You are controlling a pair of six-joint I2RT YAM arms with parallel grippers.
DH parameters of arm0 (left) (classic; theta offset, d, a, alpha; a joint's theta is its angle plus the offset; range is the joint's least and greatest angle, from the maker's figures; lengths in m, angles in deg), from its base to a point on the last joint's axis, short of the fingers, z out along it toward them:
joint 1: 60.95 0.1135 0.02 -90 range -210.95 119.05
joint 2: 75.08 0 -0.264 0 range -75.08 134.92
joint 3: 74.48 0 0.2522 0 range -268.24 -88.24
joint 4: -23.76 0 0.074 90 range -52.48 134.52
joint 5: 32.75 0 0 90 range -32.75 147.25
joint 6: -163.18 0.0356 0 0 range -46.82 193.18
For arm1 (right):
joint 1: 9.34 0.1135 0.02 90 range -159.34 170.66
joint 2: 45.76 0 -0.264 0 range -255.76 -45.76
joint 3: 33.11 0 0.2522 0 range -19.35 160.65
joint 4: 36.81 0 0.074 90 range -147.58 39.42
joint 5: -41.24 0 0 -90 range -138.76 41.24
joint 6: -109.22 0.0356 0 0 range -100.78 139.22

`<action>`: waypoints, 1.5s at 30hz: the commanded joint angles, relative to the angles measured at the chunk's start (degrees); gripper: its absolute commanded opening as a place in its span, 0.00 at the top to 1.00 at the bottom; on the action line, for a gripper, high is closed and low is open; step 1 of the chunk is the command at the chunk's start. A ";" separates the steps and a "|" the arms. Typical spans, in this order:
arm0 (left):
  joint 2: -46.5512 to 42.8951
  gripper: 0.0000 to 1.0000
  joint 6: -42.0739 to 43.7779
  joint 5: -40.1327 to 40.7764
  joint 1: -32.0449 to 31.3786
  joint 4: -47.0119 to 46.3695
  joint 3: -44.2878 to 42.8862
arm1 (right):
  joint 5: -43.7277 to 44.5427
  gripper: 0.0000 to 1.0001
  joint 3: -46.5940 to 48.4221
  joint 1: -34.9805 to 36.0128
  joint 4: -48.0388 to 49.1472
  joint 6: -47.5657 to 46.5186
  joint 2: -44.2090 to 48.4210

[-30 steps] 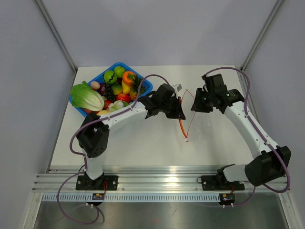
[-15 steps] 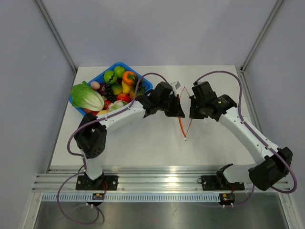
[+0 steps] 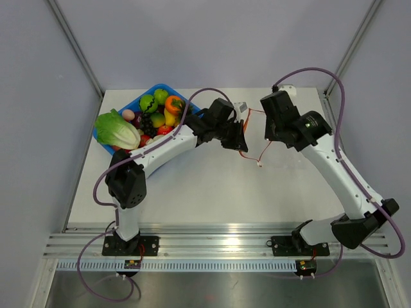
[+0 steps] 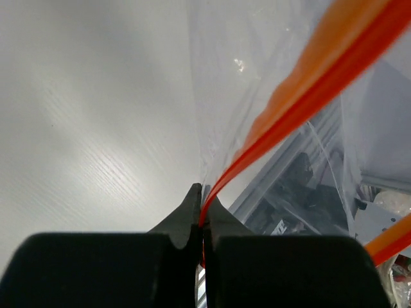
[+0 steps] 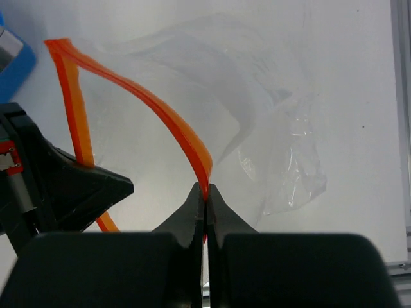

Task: Place the food in the zip-top bag and seal the zipper
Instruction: Open the zipper of the food storage bag at the center of the board.

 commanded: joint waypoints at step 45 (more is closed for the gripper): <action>-11.11 0.25 22.62 9.89 8.16 10.97 1.77 | -13.43 1.00 -4.27 4.29 8.11 15.12 -8.24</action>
